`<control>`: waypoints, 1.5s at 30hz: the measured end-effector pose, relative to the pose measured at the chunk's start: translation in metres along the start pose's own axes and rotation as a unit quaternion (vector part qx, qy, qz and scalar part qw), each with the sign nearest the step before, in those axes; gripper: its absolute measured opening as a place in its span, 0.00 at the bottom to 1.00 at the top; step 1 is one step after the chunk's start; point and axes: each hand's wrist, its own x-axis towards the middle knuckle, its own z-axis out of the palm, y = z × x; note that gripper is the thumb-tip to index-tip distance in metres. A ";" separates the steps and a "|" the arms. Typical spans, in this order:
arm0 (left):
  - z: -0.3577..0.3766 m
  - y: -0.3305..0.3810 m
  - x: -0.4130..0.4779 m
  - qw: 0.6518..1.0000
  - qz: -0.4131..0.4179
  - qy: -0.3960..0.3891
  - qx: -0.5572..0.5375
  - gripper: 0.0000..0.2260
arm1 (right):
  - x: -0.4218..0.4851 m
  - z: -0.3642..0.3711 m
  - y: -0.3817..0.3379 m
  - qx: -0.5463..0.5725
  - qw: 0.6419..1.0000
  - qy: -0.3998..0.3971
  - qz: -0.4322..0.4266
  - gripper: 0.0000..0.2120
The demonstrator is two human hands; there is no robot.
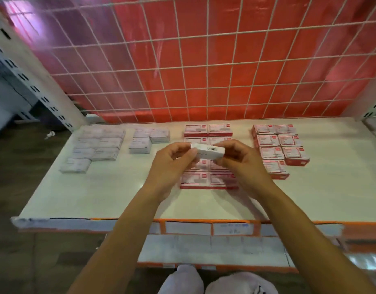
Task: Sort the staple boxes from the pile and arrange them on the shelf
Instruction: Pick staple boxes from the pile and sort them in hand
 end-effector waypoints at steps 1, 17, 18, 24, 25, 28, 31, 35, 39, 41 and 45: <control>-0.010 -0.001 0.001 1.000 0.002 -0.008 -0.007 0.09 | 0.003 0.010 0.001 -0.002 1.000 0.004 -0.011 0.14; -0.124 -0.027 0.011 0.998 -0.026 -0.043 -0.046 0.22 | 0.024 0.112 0.011 -0.057 0.997 -0.033 0.044 0.25; -0.127 -0.027 0.011 0.998 -0.028 -0.040 -0.036 0.23 | 0.024 0.115 0.011 -0.063 0.997 -0.033 0.044 0.25; -0.149 -0.034 0.011 0.999 -0.016 -0.043 0.027 0.19 | 0.026 0.137 0.014 -0.170 0.984 -0.029 0.035 0.22; -0.153 -0.037 0.012 0.998 -0.010 -0.039 0.049 0.20 | 0.027 0.141 0.015 -0.204 0.978 -0.028 0.031 0.22; -0.166 -0.042 0.014 0.987 0.013 -0.014 0.161 0.20 | 0.031 0.157 0.017 -0.291 0.956 -0.033 0.001 0.22; -0.181 -0.046 0.014 0.962 0.052 0.013 0.268 0.19 | 0.034 0.176 0.020 -0.321 0.946 -0.030 -0.028 0.22; -0.201 -0.052 0.012 0.916 0.092 0.053 0.387 0.20 | 0.037 0.199 0.025 -0.338 0.939 -0.032 -0.042 0.22; -0.223 -0.060 0.011 0.869 0.148 0.160 0.444 0.21 | 0.041 0.221 0.031 -0.350 0.935 -0.041 -0.048 0.22; -0.233 -0.062 0.011 0.855 0.129 0.197 0.463 0.21 | 0.045 0.229 0.032 -0.376 0.924 -0.048 -0.057 0.22; -0.247 -0.065 0.013 0.848 0.049 0.234 0.474 0.29 | 0.051 0.245 0.032 -0.416 0.903 -0.061 -0.083 0.20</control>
